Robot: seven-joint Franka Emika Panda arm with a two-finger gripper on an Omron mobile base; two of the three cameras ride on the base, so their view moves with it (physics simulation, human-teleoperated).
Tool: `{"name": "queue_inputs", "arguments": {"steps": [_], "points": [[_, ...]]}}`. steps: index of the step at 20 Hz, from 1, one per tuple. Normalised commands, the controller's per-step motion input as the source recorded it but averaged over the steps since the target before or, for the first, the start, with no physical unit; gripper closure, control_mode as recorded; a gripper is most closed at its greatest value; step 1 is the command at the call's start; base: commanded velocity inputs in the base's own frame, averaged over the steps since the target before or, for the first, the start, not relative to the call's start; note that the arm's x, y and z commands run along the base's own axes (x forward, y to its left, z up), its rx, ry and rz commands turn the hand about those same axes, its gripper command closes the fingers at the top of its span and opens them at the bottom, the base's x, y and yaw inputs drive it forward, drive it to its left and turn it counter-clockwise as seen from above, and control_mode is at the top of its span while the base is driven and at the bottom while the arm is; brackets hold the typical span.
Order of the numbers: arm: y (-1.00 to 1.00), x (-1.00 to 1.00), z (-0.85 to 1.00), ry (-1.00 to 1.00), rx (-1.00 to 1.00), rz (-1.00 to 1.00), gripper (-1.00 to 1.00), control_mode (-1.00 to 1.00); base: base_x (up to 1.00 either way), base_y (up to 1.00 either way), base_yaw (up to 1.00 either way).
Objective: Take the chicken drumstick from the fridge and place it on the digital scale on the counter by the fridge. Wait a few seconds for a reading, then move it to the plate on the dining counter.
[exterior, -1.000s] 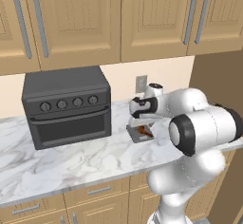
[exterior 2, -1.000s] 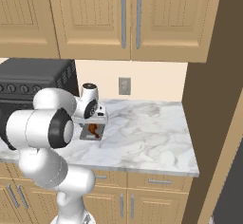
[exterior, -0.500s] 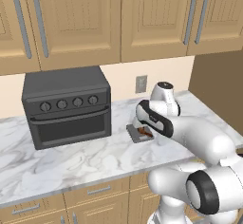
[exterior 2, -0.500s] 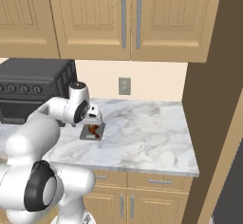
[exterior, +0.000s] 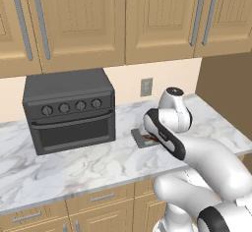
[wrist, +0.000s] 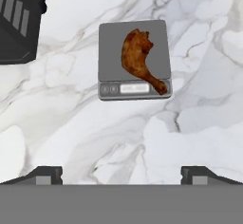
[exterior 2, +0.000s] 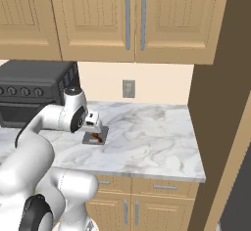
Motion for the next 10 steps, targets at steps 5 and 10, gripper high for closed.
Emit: {"name": "queue_inputs", "arguments": {"steps": [5,10], "points": [[0.00,0.00,0.00,0.00,0.00,0.00,-1.00,-1.00,0.00,0.00,0.00],[0.00,0.00,0.00,0.00,0.00,0.00,-1.00,-1.00,0.00,0.00,0.00]]}}
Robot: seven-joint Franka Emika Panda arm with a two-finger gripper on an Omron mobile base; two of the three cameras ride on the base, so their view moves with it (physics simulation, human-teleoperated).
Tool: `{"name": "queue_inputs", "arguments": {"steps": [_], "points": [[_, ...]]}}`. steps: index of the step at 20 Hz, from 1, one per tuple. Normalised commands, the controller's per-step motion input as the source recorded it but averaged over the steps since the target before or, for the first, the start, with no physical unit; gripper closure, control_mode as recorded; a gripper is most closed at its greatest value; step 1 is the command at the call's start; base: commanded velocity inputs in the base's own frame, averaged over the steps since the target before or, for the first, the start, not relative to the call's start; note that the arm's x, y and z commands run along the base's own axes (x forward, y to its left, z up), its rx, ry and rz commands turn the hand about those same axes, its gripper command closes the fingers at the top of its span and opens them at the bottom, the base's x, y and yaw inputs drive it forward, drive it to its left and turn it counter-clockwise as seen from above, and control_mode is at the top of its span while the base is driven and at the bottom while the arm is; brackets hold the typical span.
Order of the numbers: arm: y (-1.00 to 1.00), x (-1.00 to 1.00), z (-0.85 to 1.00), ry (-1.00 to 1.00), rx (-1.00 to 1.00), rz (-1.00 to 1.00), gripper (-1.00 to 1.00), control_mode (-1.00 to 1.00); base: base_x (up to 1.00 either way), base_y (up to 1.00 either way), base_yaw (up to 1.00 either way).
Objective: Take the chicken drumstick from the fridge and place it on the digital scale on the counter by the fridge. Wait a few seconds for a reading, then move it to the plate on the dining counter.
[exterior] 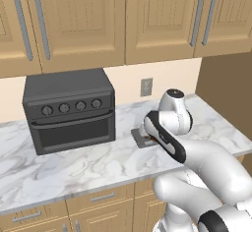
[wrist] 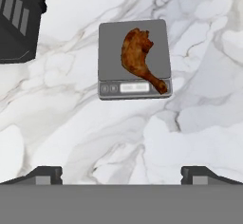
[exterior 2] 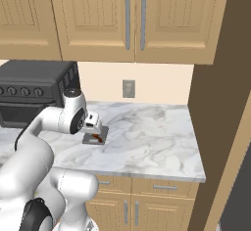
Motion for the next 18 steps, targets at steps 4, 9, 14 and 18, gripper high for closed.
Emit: {"name": "queue_inputs", "arguments": {"steps": [4,9,14,18], "points": [[0.00,0.00,0.00,0.00,0.00,0.00,-1.00,-1.00,0.00,0.00,0.00],[0.00,0.00,0.00,0.00,0.00,0.00,-1.00,-1.00,0.00,0.00,0.00],[0.00,0.00,0.00,0.00,0.00,0.00,-1.00,-1.00,0.00,0.00,0.00],[0.00,0.00,0.00,0.00,0.00,0.00,-1.00,-1.00,0.00,0.00,0.00]]}}
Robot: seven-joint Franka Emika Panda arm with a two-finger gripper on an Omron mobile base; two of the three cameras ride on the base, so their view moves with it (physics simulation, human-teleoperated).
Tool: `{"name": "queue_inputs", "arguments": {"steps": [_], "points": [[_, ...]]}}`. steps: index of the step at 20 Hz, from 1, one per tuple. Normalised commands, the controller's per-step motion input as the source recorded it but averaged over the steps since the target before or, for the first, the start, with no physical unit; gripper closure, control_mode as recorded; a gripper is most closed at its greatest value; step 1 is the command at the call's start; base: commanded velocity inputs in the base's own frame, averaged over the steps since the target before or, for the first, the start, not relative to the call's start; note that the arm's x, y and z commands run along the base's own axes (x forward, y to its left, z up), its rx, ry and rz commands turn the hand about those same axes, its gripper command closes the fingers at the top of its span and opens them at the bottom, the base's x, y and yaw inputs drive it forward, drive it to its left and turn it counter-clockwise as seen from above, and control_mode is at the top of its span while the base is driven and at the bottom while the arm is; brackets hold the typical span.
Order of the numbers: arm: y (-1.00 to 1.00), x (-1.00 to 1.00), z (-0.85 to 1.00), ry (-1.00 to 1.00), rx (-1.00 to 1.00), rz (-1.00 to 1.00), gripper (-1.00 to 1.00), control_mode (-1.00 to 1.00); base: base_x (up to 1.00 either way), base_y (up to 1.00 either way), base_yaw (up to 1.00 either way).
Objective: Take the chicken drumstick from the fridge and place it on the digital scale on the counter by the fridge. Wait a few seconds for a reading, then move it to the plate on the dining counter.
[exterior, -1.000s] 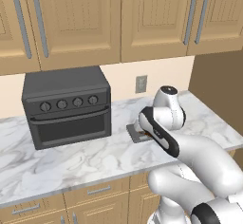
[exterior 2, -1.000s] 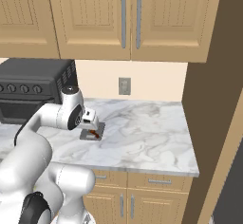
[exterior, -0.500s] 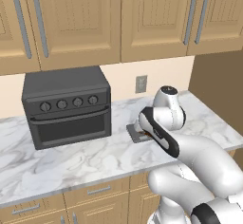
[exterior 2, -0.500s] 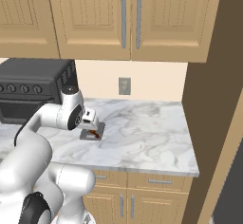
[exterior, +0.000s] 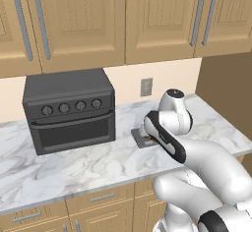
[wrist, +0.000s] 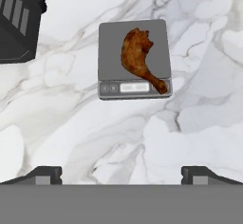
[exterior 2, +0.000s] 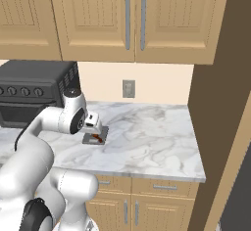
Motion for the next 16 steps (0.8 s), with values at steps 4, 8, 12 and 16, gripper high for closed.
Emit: {"name": "queue_inputs", "arguments": {"steps": [4,8,12,16], "points": [[0.00,0.00,0.00,0.00,0.00,0.00,-1.00,-1.00,0.00,0.00,0.00],[0.00,0.00,0.00,0.00,0.00,0.00,-1.00,-1.00,0.00,0.00,0.00],[0.00,0.00,0.00,0.00,0.00,0.00,-1.00,-1.00,0.00,0.00,0.00],[0.00,0.00,0.00,0.00,0.00,0.00,-1.00,-1.00,0.00,0.00,0.00]]}}
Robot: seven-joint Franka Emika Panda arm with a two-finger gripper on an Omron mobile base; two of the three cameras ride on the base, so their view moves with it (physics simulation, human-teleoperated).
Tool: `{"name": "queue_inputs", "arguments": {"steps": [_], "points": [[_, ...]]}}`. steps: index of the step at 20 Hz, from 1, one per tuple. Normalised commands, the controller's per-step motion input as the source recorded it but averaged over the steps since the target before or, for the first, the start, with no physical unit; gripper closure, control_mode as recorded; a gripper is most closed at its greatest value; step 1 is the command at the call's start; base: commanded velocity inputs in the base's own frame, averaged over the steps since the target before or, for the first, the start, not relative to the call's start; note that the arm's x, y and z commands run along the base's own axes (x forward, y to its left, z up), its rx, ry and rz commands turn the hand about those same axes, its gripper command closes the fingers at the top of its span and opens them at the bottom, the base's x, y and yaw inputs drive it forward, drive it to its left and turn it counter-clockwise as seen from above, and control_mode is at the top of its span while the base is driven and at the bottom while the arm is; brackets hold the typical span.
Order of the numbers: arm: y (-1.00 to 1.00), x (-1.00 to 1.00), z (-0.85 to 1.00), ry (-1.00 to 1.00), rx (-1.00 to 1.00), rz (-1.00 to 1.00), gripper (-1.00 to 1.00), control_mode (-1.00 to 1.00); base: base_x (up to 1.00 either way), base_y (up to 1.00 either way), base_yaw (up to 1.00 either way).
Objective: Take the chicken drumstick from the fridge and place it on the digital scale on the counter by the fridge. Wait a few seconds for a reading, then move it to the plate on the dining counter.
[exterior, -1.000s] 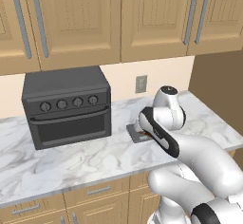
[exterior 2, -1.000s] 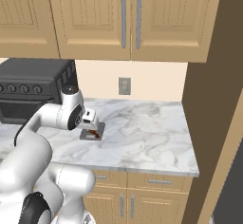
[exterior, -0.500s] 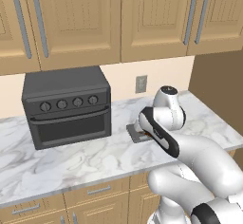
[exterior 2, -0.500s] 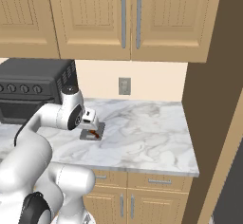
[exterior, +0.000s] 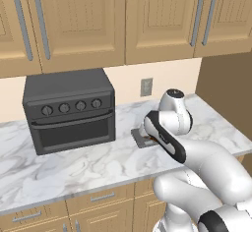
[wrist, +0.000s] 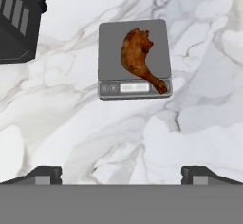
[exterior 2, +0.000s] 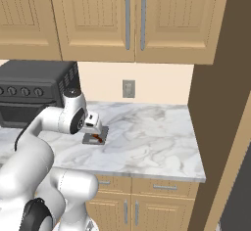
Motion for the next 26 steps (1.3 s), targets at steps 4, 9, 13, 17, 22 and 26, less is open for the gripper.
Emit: {"name": "queue_inputs", "arguments": {"steps": [4,9,13,17,22,26], "points": [[0.00,0.00,0.00,0.00,0.00,0.00,-1.00,-1.00,0.00,0.00,0.00],[0.00,0.00,0.00,0.00,0.00,0.00,-1.00,-1.00,0.00,0.00,0.00],[0.00,0.01,0.00,0.00,0.00,0.00,-1.00,-1.00,0.00,0.00,0.00],[0.00,0.03,0.00,0.00,0.00,0.00,-1.00,-1.00,0.00,0.00,0.00],[0.00,0.02,0.00,0.00,0.00,0.00,-1.00,-1.00,0.00,0.00,0.00],[0.00,0.01,0.00,0.00,0.00,0.00,-1.00,-1.00,0.00,0.00,0.00]]}}
